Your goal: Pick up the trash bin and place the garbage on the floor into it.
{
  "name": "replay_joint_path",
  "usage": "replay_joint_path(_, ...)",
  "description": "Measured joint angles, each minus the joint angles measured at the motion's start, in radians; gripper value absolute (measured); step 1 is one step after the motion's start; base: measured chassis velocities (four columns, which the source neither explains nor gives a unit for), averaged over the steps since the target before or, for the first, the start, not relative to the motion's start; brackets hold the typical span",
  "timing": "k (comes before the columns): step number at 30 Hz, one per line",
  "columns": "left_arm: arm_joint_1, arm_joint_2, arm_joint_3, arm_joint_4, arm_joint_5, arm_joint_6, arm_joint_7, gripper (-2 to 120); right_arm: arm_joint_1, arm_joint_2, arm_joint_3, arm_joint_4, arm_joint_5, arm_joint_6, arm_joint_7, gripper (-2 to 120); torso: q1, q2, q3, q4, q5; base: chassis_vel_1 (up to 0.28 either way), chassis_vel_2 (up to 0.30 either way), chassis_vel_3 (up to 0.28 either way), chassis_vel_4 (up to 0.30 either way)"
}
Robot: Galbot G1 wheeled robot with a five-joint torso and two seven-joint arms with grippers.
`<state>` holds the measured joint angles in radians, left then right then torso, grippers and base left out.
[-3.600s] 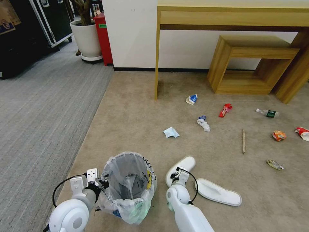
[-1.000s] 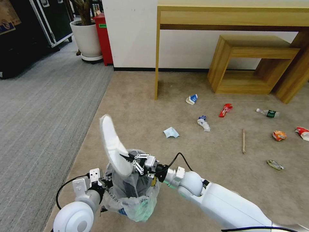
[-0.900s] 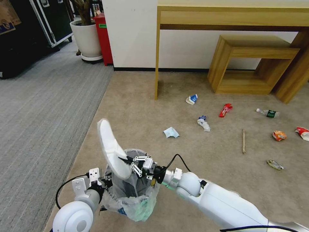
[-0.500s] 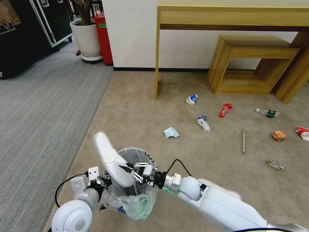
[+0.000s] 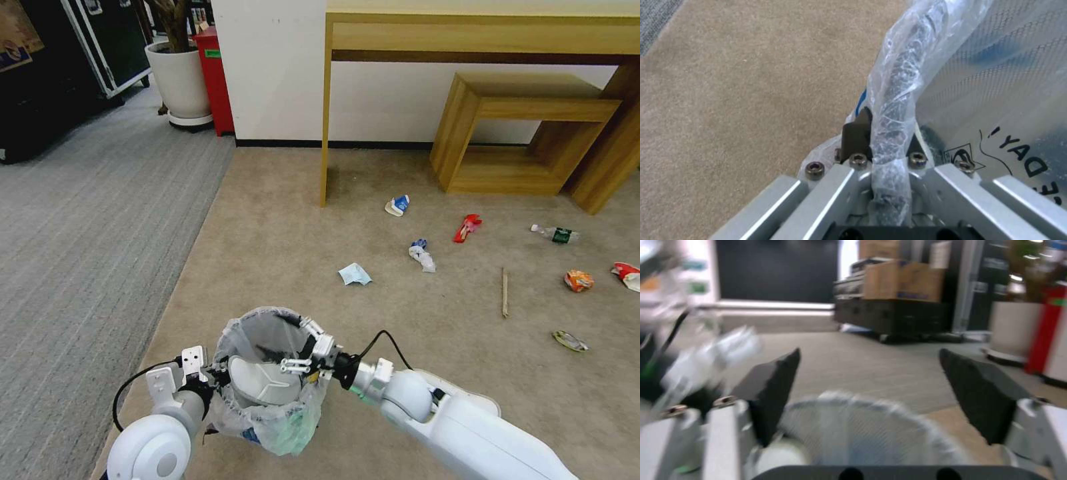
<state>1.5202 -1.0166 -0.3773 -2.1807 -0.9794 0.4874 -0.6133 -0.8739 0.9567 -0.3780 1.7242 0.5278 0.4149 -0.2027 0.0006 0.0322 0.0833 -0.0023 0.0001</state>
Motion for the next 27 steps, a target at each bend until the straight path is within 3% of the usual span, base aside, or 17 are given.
replay_joint_path(5, 0.001, 0.001, -0.003, 0.003, 0.003, -0.002, 0.0, 0, -0.093, -0.06, 0.109, 0.113, 0.087, -0.077, 0.154, 100, 0.0, 0.0, 0.0, 0.0, -0.0001, 0.0, 0.0, 0.0, 0.0)
replay_joint_path(10, 0.001, 0.001, -0.003, 0.004, 0.005, -0.002, 0.0, 0, -0.169, -0.082, 0.212, 0.17, 0.173, -0.127, 0.273, 100, 0.0, 0.0, 0.0, -0.0001, 0.0, 0.0, 0.0, 0.0, 0.0)
replay_joint_path(14, 0.001, 0.0, -0.002, 0.005, 0.007, -0.003, 0.0, 0, -0.292, -0.074, 0.368, 0.213, 0.275, -0.168, 0.392, 100, 0.0, 0.0, 0.0, -0.0001, 0.0, 0.0, 0.0, 0.0, 0.0)
replay_joint_path(21, 0.0, 0.0, 0.001, 0.006, 0.009, -0.004, 0.001, 0, -0.433, -0.051, 0.538, 0.221, 0.321, -0.184, 0.47, 100, 0.0, 0.0, 0.0, -0.0001, 0.0001, 0.0, 0.0, 0.0, 0.0)
replay_joint_path(27, 0.004, -0.003, 0.005, 0.006, 0.018, -0.003, 0.005, 0, -0.48, -0.031, 0.614, 0.227, 0.318, -0.184, 0.471, 100, 0.0, 0.0, 0.0, 0.0, -0.0001, 0.0, 0.0, 0.0, 0.0)
